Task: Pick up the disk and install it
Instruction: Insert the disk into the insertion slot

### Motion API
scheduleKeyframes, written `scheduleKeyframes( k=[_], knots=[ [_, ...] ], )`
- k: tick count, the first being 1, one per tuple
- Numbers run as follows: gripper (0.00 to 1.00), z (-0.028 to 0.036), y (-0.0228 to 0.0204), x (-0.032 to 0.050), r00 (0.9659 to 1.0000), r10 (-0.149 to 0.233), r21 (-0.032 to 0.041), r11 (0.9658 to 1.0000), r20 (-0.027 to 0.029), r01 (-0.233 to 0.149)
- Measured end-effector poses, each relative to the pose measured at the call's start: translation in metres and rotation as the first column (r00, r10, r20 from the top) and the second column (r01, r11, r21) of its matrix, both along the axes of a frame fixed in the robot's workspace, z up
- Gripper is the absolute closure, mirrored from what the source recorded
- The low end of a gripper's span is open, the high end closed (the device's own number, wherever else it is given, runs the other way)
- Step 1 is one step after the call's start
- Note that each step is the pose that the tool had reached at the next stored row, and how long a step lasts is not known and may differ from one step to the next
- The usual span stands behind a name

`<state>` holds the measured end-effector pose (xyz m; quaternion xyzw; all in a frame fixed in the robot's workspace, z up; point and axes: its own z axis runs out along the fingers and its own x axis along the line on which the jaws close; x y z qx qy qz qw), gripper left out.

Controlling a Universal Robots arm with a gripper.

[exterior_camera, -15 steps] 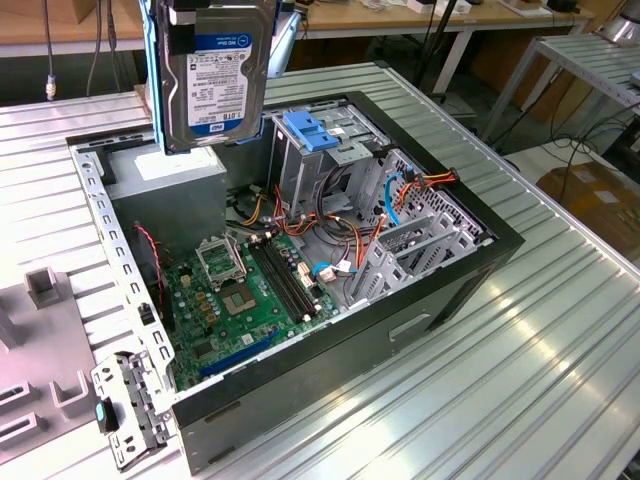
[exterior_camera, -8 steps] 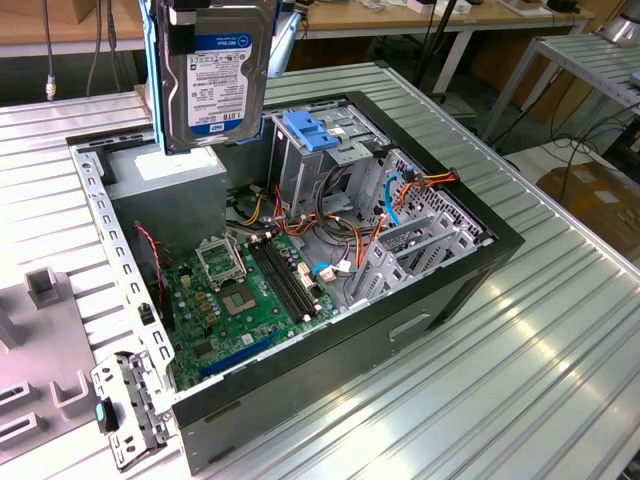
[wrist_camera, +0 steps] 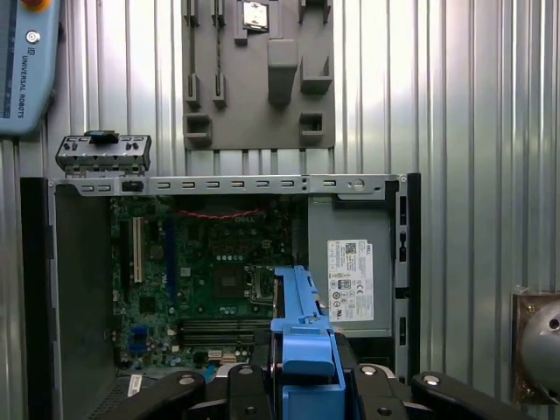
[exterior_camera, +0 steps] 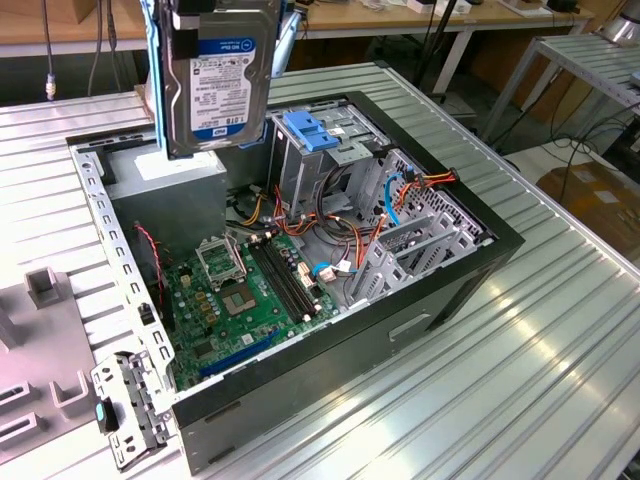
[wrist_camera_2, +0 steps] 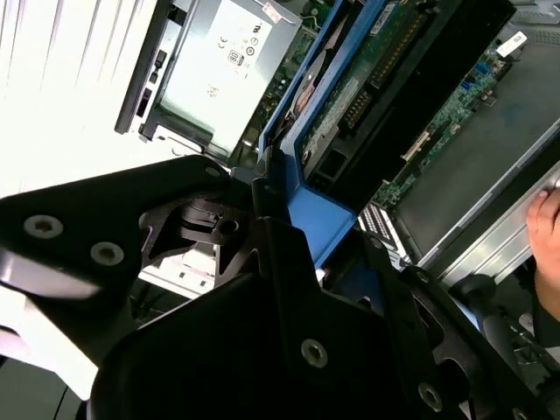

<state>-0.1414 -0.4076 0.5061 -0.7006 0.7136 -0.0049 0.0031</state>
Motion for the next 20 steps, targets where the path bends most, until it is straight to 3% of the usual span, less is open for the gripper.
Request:
scheduleKeyframes(
  k=[18,20],
  knots=[
    [0.63,0.0001,-0.0081,0.0,1.0,0.0,-0.0001,1.0,-0.0001,0.0],
    [0.63,0.0,-0.0122,0.0,1.0,0.0,0.0,1.0,0.0,0.0]
  ],
)
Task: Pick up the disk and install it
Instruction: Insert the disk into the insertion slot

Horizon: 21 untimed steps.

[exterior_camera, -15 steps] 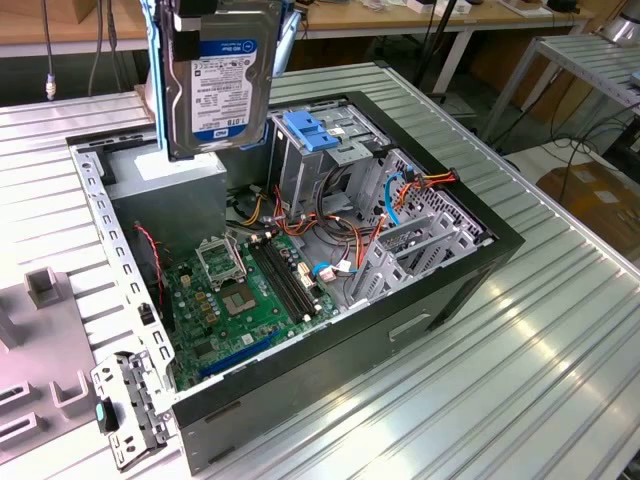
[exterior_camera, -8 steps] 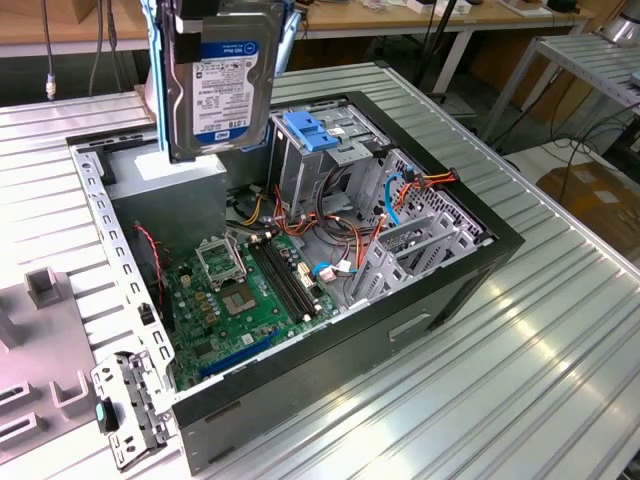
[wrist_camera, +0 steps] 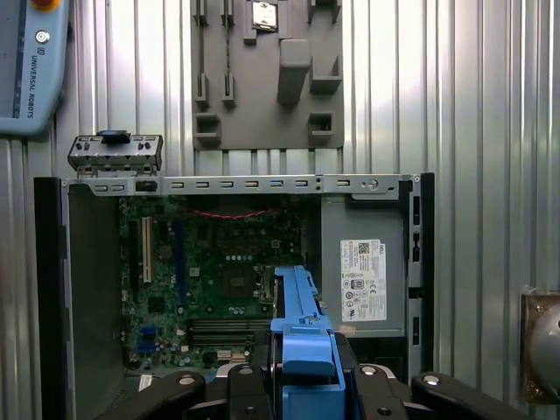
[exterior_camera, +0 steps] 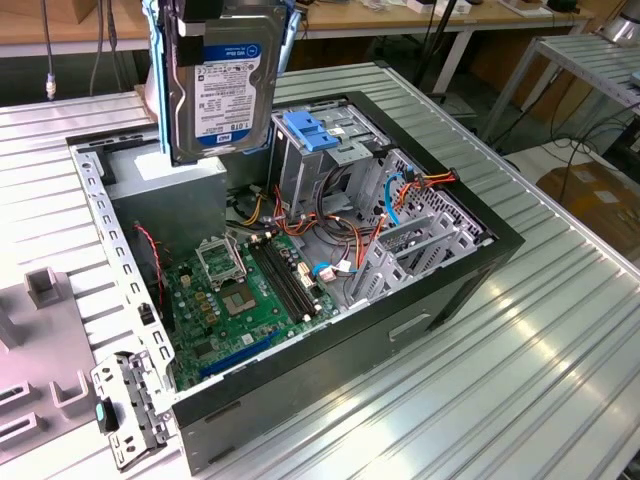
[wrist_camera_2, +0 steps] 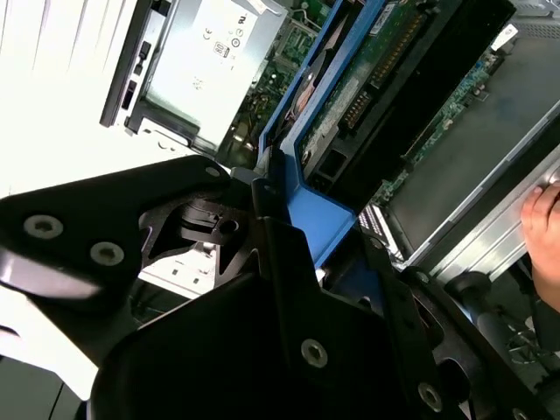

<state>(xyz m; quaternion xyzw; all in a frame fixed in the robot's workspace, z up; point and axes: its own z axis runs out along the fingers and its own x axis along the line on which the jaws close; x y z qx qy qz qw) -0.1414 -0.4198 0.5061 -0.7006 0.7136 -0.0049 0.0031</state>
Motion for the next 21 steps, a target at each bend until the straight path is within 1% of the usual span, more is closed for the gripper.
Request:
scheduleKeyframes(
  k=[1,2,4,6,7,8,9,11,12,15,16,17,19,21],
  knots=[
    [0.63,0.0,-0.0034,0.0,1.0,0.0,0.0,1.0,0.0,0.0],
    [0.63,0.0,-0.0055,0.0,1.0,0.0,0.0,1.0,0.0,0.0],
    [0.63,0.0,-0.0073,0.0,1.0,0.0,-0.0001,1.0,0.0,0.0],
    [0.63,0.0,-0.0127,0.0,1.0,0.0,-0.0001,1.0,0.0,0.0],
    [0.63,0.0,-0.0143,0.0,1.0,0.0,0.0,1.0,0.0,0.0],
    [0.63,-0.0001,-0.0183,0.0,1.0,0.0,0.0,1.0,0.0,0.0],
    [0.63,-0.0001,-0.0212,0.0,1.0,0.0,-0.0001,1.0,-0.0001,0.0],
    [0.63,-0.0001,-0.0252,0.0,1.0,0.0,-0.0001,1.0,0.0,0.0],
    [0.63,-0.0003,-0.03,0.0,1.0,0.0,0.0,1.0,0.0,0.0],
    [0.63,-0.0003,-0.0365,0.0,1.0,0.0,-0.0001,1.0,0.0,0.0],
    [0.63,-0.0004,-0.0406,0.0,1.0,0.0,0.0,1.0,0.0,0.0],
    [0.63,-0.0005,-0.0428,0.0,1.0,0.0,0.0,1.0,0.0,0.0],
    [0.63,-0.0006,-0.0491,0.0,1.0,0.0,-0.0001,1.0,-0.0001,0.0],
    [0.63,-0.0006,-0.0517,0.0004,1.0,0.0,0.0,1.0,0.0,0.0]
  ],
)
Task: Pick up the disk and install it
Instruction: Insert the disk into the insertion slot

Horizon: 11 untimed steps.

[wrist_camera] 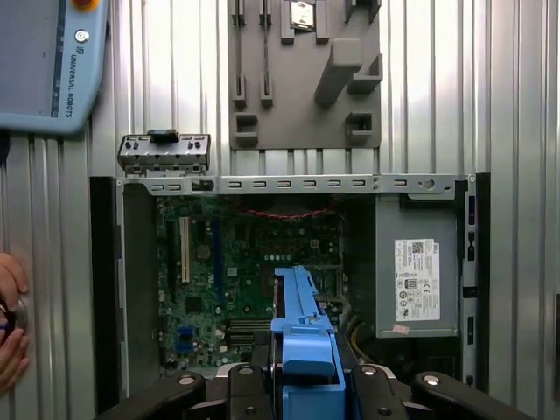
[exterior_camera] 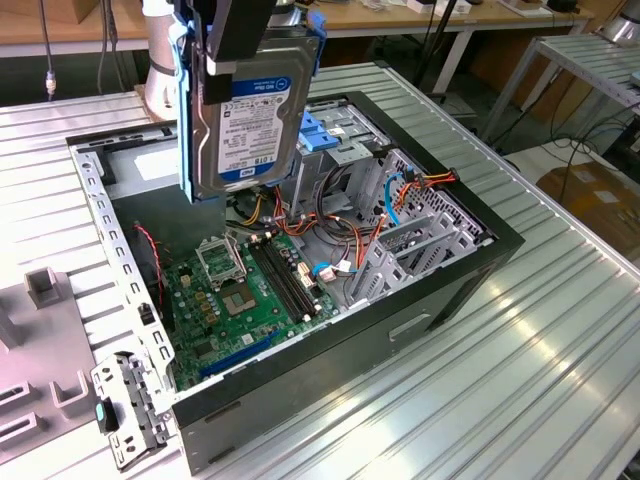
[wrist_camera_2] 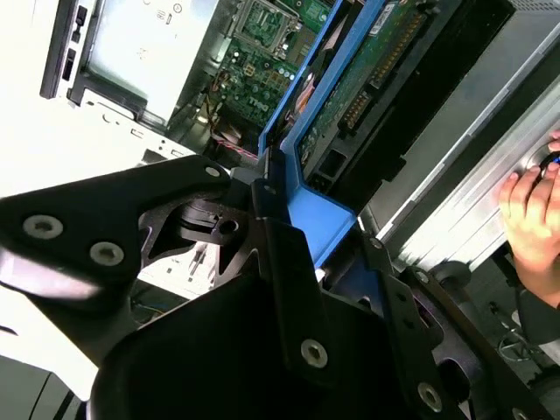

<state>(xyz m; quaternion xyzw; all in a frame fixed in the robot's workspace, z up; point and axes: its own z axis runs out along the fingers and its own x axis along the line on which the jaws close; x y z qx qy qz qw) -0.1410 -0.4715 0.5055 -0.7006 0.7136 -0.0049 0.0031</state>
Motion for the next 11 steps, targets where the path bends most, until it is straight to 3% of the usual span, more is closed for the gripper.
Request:
scheduleKeyframes(
  k=[5,11],
  knots=[
    [0.63,0.0,-0.0034,0.0032,1.0,0.0,0.0,1.0,-0.0002,0.0],
    [0.63,-0.0002,-0.006,0.0136,1.0,0.0,0.0,1.0,-0.0001,0.0]
  ],
)
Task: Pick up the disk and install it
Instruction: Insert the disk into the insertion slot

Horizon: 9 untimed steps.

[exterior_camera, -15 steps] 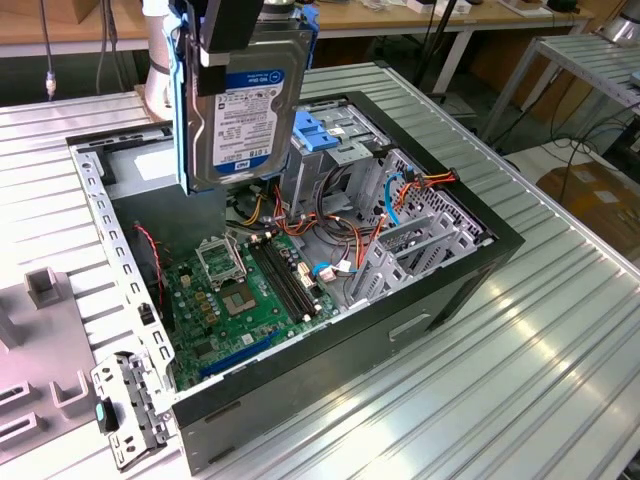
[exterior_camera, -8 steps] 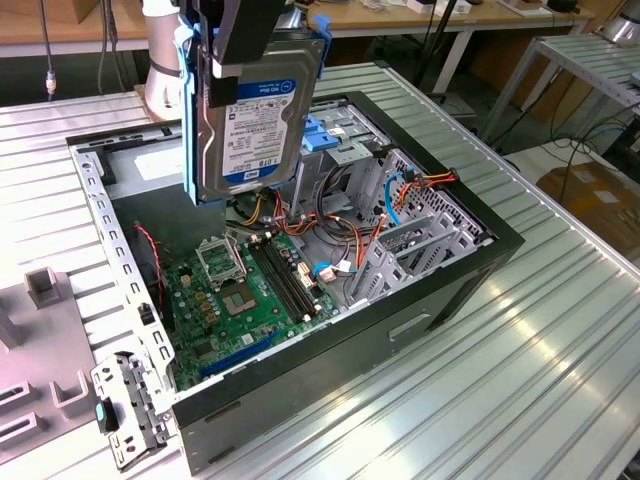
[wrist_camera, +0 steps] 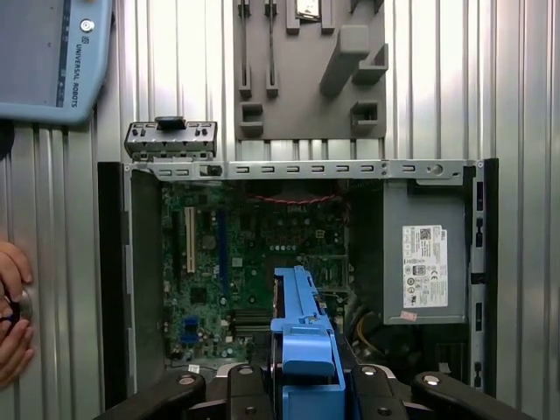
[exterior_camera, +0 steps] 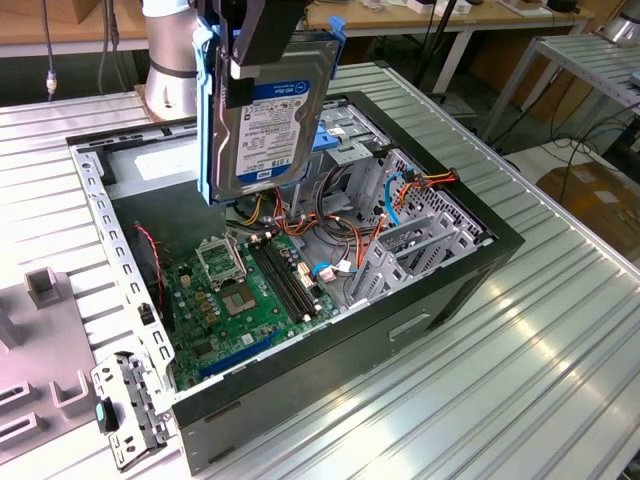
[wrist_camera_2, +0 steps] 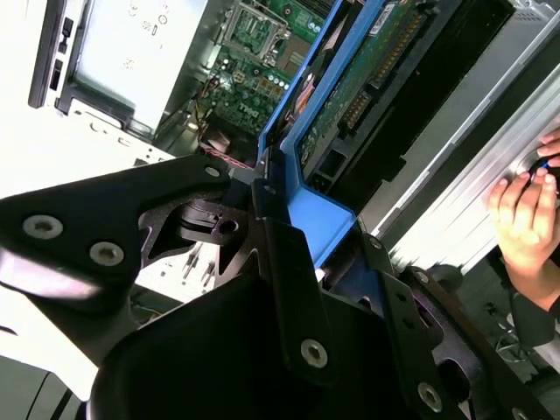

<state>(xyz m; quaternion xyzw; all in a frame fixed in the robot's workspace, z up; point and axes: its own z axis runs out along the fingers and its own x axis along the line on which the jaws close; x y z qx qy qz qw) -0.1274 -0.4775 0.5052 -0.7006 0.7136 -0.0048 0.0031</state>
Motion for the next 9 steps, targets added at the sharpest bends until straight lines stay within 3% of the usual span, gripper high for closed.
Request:
scheduleKeyframes(
  k=[9],
  knots=[
    [0.63,0.0001,-0.0003,0.0166,1.0,0.0,-0.0001,1.0,-0.0001,0.0]
  ],
)
